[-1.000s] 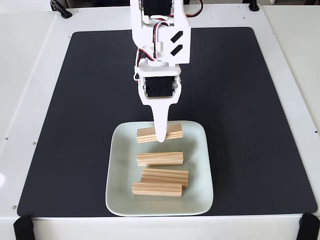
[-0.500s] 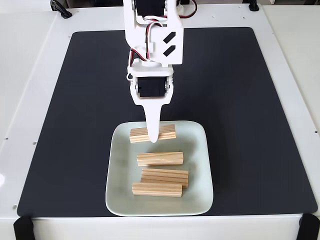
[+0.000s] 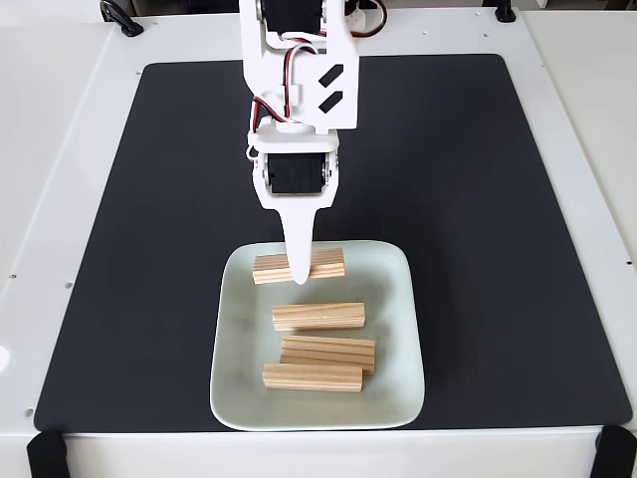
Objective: Pick up the wooden block and place them on the plate.
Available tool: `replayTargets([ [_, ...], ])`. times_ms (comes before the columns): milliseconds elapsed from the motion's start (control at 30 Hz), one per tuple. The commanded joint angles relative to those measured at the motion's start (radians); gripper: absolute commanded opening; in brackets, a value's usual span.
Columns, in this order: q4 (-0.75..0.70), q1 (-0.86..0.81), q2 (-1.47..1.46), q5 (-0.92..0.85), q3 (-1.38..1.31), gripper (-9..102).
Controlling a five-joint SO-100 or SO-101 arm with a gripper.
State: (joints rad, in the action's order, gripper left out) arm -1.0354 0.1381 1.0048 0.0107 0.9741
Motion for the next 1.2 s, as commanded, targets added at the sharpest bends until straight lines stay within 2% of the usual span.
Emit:
replayTargets([
  [0, 0.014, -0.006, 0.009, -0.003, -0.035, 11],
  [100, 0.014, -0.006, 0.009, -0.005, -0.035, 27],
  [200, 0.014, -0.003, 0.009, -0.006, -0.035, 37],
  [400, 0.014, 0.002, 0.018, -0.006, -0.026, 38],
  [500, 0.014, 0.003, 0.025, -0.006, -0.02, 29],
  [700, 0.014, 0.0, 0.054, -0.006, -0.017, -1],
  [833, 0.055, 0.006, 0.109, -0.006, 0.051, -1],
  [1167, 0.399, 0.015, 0.46, -0.008, 0.525, -1],
])
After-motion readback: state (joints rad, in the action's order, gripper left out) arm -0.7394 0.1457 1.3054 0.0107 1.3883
